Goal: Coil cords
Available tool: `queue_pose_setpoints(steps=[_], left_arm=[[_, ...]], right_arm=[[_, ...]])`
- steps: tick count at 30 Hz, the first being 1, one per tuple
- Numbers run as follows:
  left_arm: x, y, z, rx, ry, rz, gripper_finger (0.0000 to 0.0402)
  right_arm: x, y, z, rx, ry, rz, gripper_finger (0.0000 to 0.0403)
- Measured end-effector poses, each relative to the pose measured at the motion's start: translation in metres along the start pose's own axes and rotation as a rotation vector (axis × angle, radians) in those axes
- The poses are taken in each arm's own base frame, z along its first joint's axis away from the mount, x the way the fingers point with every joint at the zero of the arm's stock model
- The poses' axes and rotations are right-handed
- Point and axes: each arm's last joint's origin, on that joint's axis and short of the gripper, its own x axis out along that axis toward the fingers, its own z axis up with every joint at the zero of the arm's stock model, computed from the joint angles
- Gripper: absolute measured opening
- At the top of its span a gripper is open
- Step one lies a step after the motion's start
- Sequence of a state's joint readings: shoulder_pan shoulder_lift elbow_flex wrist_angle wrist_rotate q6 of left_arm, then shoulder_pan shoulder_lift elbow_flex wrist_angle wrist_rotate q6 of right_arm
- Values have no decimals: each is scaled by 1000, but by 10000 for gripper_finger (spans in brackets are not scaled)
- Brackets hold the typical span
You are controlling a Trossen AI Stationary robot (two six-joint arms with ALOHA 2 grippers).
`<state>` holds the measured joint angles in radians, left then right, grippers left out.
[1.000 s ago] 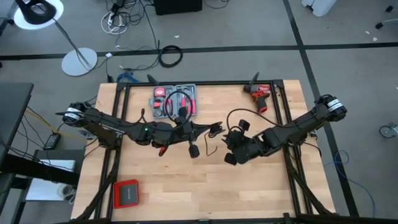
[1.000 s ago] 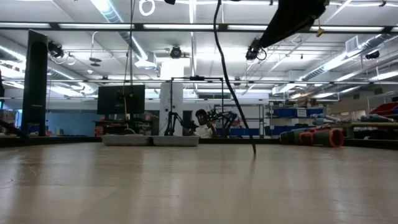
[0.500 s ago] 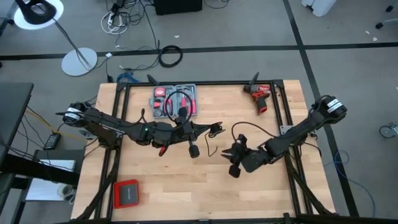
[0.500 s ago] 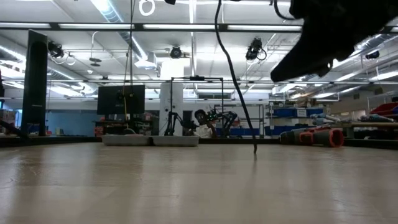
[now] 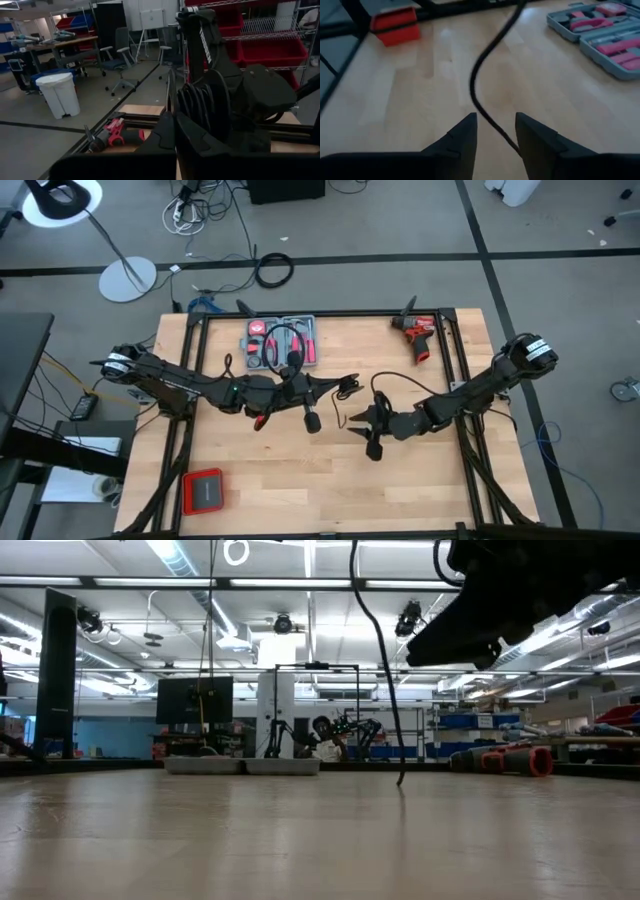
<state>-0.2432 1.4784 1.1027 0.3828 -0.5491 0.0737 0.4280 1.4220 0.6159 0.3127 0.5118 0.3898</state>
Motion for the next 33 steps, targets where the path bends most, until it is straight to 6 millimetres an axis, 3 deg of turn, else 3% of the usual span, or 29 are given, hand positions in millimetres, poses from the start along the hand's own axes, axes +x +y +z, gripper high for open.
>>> queue_pose_setpoints(steps=[8, 15, 26, 33], left_arm=[[0, 0, 1, -5, -9, 1, 0], [0, 0, 1, 1, -6, 3, 0], [0, 0, 1, 8, -8, 1, 0], [0, 0, 1, 7, -12, 0, 0]], right_arm=[[6, 0, 11, 57, -87, 32, 152], [25, 3, -2, 40, -99, 32, 151], [31, -1, 2, 79, -131, 71, 150], [46, 5, -3, 88, -120, 85, 149]])
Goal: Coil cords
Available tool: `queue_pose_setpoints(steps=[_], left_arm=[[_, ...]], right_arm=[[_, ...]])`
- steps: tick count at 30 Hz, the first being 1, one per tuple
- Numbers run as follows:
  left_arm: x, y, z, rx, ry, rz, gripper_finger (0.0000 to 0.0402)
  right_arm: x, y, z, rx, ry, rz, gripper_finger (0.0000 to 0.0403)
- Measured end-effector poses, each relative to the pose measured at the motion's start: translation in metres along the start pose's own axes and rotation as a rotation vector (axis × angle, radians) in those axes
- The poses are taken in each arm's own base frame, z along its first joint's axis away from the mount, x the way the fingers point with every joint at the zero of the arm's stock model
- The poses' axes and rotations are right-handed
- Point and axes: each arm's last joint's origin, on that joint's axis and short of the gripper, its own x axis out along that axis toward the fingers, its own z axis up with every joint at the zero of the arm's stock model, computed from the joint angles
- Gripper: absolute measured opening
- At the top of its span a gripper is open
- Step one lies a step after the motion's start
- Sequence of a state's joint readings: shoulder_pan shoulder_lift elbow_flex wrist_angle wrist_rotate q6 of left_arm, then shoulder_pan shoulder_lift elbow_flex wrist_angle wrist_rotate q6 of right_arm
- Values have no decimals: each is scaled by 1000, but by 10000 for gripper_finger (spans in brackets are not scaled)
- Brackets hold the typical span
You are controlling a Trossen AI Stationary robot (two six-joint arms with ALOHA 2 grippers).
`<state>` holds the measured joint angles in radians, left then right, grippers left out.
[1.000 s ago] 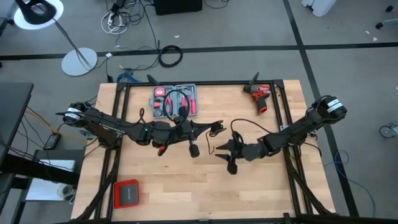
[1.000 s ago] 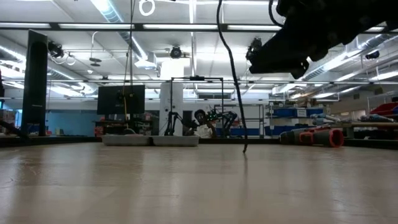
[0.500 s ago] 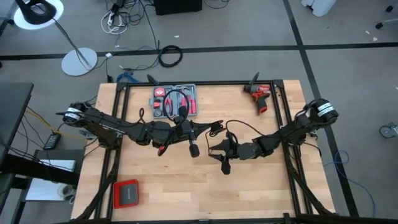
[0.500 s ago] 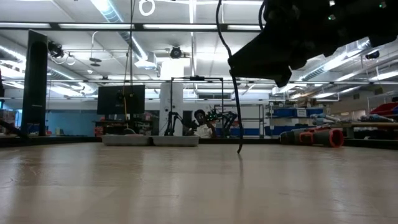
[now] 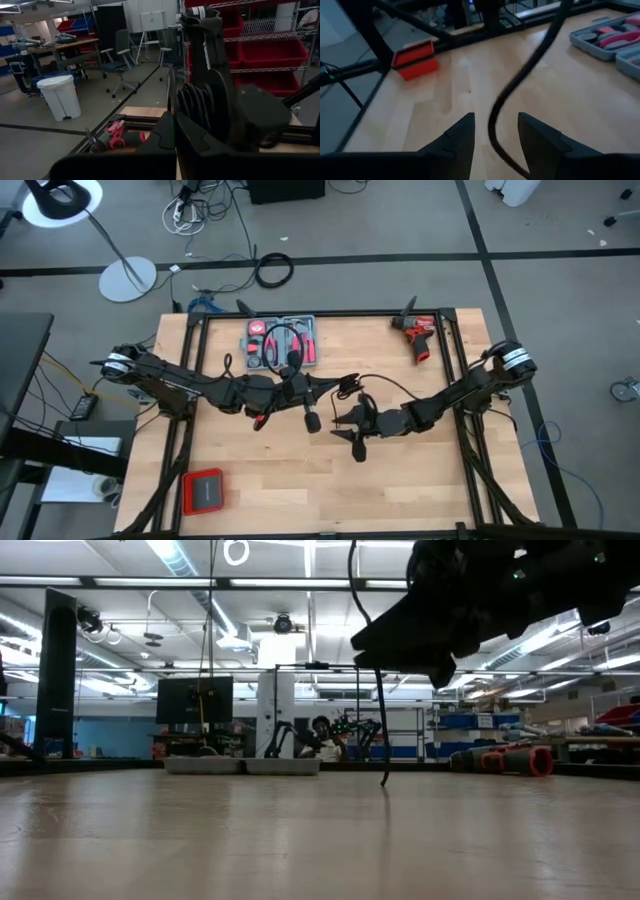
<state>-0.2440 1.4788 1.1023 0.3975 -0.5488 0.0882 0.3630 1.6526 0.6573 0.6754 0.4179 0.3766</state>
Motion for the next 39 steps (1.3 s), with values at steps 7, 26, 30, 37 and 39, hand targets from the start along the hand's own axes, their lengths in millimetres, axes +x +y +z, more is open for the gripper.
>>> queue_pose_setpoints(steps=[7, 26, 30, 37, 39], left_arm=[[0, -1, -2, 11, 15, -1, 0], [-1, -2, -2, 16, 18, 7, 0], [-1, -2, -2, 18, 20, 7, 0], [-3, -6, -3, 25, 31, -7, 0], [-3, -6, -4, 29, 44, -8, 0]], right_arm=[[9, 4, -1, -51, 27, -6, 148], [-1, 1, 10, -71, 47, -34, 26], [-3, -4, 2, -75, 112, -118, 13], [-25, -17, 8, -101, 217, -288, 7], [-34, -19, 15, -109, 213, -325, 5]])
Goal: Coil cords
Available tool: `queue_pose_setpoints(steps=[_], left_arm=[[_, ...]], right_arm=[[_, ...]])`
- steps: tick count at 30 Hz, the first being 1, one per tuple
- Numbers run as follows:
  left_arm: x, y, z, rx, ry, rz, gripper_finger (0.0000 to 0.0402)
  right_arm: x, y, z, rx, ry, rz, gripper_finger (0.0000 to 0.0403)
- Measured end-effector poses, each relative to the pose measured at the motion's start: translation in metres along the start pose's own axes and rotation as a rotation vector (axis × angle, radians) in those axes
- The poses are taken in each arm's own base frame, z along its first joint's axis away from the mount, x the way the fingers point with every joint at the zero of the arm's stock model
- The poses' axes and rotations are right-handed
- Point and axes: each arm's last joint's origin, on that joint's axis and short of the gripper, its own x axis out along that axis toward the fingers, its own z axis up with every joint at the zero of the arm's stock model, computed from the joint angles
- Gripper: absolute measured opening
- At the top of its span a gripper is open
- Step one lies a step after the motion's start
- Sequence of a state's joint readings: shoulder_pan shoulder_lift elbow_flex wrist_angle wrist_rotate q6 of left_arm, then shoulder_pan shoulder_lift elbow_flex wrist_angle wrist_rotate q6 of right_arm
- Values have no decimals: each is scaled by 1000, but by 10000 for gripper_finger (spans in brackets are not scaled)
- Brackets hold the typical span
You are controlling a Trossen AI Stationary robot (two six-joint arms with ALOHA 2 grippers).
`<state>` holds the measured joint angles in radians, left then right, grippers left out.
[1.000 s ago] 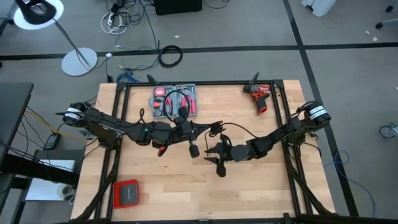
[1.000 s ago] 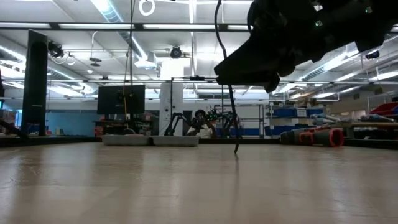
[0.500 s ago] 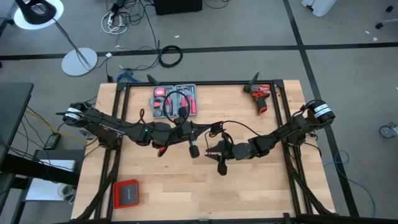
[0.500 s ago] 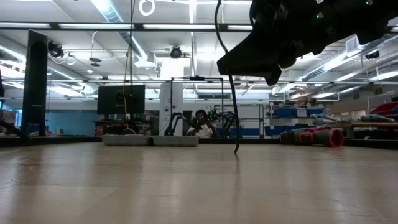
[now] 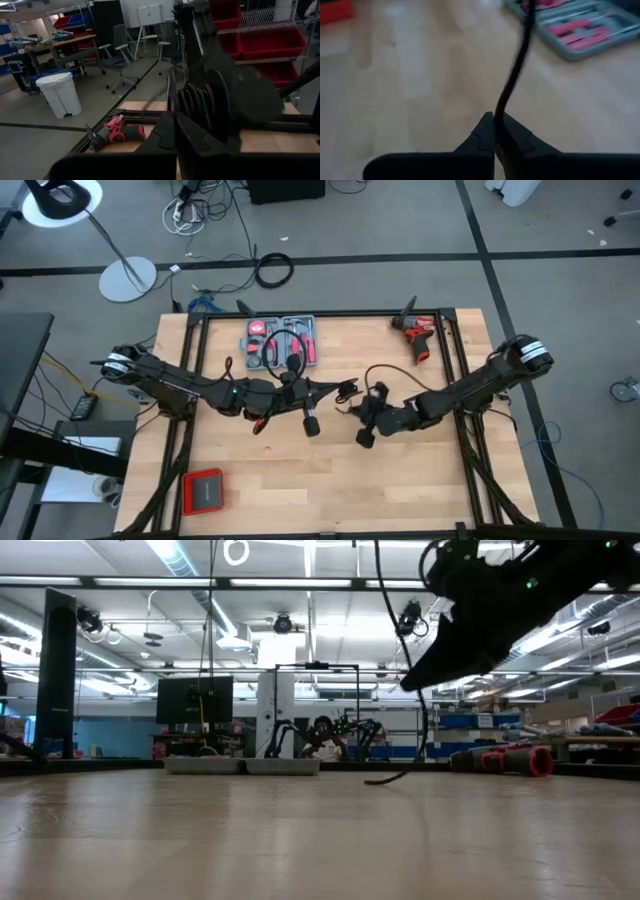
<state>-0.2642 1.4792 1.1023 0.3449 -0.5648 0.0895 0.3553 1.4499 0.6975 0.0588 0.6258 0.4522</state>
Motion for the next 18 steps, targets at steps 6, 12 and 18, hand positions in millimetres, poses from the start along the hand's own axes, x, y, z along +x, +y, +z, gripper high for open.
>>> queue_pose_setpoints(steps=[6, 12, 18], left_arm=[[0, -1, -10, 17, 90, -3, 0], [-1, 0, -14, 36, 131, 13, 0], [-1, 2, -17, 72, 160, 73, 0]], right_arm=[[-42, -21, 15, 4, -32, -91, 5], [-82, -37, 35, 48, -156, -74, 5], [-109, -35, 59, 53, -242, 0, 4]])
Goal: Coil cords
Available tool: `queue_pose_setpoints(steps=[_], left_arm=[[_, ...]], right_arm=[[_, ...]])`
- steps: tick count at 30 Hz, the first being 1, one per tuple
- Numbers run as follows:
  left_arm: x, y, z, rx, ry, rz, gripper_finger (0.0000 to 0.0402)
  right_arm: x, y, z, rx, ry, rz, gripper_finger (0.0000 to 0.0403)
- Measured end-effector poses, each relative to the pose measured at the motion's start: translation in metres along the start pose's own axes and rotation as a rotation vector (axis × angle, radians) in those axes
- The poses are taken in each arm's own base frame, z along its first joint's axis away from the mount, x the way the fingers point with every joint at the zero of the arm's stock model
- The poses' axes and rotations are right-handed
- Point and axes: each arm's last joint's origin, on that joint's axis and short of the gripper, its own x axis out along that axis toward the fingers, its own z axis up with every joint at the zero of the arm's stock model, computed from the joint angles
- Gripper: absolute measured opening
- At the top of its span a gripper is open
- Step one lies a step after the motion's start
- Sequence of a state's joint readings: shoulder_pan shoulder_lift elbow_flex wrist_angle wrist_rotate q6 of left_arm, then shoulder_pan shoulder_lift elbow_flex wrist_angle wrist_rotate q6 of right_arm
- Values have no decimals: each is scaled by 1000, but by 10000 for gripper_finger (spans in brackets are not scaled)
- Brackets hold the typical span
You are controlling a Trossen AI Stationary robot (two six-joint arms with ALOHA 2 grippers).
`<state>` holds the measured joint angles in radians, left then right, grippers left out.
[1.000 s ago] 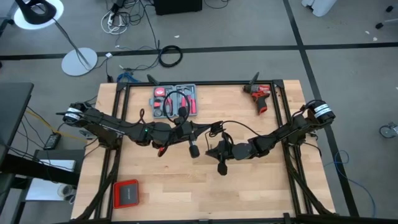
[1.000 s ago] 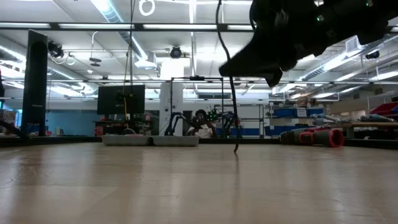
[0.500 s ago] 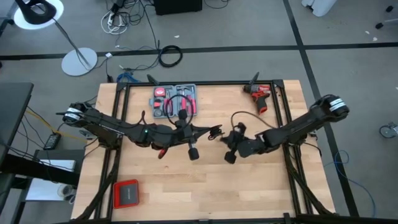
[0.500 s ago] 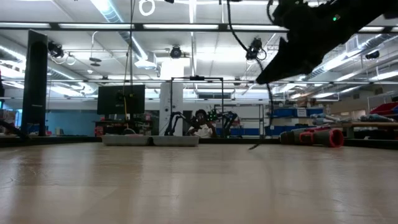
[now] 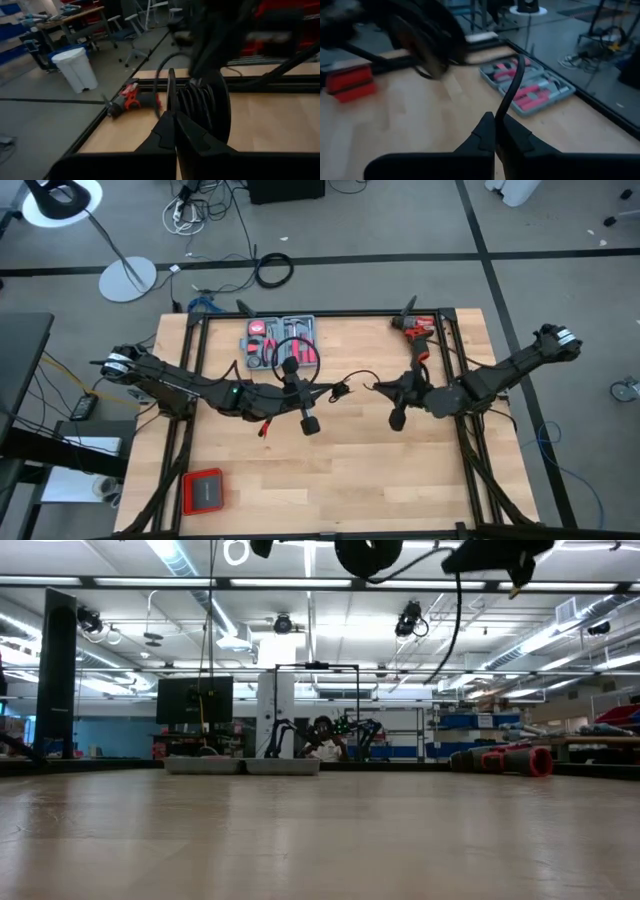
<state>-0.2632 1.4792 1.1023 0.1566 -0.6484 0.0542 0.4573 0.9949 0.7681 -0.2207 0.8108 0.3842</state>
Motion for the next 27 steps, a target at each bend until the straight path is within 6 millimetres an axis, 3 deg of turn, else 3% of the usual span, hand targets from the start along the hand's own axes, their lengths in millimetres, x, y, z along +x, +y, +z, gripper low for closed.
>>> queue_pose_setpoints(steps=[5, 15, 22, 27], left_arm=[[0, 2, -1, 52, 17, 71, 0], [0, 3, -6, 93, 63, 111, 0], [0, 4, -5, 79, 54, 115, 0], [0, 3, -3, 61, 37, 116, 0]], right_arm=[[-1, 16, 12, -33, -6, 42, 4], [18, 57, 43, -138, -5, 107, 4], [47, 84, 55, -245, 18, 132, 4], [68, 92, 53, -307, 37, 103, 4]])
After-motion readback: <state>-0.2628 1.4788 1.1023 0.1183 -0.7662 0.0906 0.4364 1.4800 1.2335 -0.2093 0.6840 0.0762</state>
